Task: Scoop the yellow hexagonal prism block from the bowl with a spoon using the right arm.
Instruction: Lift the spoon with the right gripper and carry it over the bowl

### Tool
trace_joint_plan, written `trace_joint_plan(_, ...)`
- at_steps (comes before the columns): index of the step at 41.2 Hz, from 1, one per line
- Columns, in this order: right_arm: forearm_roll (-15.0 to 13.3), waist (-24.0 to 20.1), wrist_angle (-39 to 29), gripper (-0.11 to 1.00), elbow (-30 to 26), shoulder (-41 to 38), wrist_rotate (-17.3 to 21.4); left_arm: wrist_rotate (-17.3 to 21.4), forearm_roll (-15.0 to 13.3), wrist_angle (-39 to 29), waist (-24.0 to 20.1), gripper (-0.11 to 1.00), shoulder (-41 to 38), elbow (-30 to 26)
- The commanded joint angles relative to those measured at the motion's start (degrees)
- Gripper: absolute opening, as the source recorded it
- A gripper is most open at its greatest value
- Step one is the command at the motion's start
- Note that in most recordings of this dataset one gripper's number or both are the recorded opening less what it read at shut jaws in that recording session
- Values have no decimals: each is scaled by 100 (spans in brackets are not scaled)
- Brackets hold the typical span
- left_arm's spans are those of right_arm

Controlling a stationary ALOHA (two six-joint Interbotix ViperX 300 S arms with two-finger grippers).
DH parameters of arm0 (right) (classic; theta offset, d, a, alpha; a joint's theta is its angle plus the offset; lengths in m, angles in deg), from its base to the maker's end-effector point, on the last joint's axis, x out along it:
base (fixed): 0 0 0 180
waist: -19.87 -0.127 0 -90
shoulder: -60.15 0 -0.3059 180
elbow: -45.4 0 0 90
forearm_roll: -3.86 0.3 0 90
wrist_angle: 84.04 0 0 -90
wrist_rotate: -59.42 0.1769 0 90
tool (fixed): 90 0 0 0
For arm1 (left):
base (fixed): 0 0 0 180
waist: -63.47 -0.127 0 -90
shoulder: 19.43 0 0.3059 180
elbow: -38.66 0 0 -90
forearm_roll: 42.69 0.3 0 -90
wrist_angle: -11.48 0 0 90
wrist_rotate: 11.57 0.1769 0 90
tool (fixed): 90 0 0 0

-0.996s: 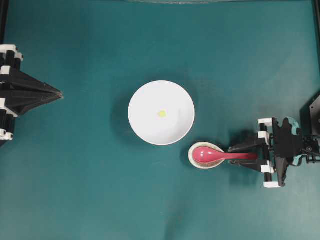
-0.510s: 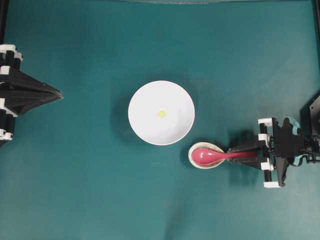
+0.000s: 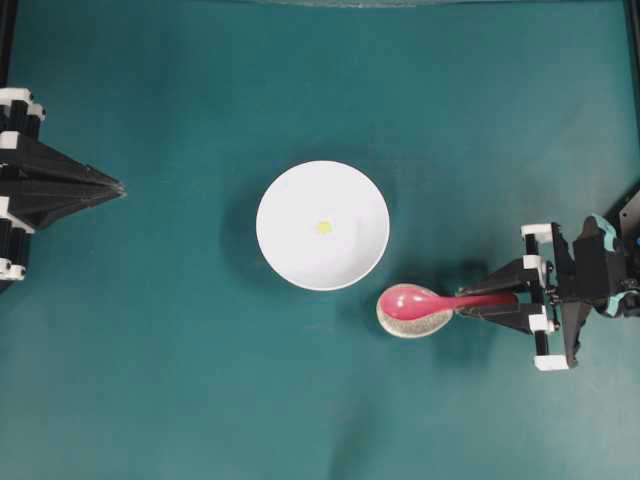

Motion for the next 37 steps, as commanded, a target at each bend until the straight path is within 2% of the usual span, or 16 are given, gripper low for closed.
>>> trace_joint_plan(1,9,211,-475,24,-97,519,-220,9,18,18,0,5,-26,-176)
trace_joint_plan(12,0,1002,-1960,24,-396,1644,-1099,0,18,-9,-123,5,-26,-211)
trace_joint_plan(21,-9,1784,-3305,24,-765,2250,-1600,-62,18,-369,-396,5,-26,-255)
trace_joint_plan(30,-88,2505,-4421,24,-1239,2443,-1960,-79,18,-668,-633,5,-26,-281)
trace_joint_plan(37,-158,2900,-4799,24,-1503,2391,-2127,-44,18,-756,-703,5,-26,-290)
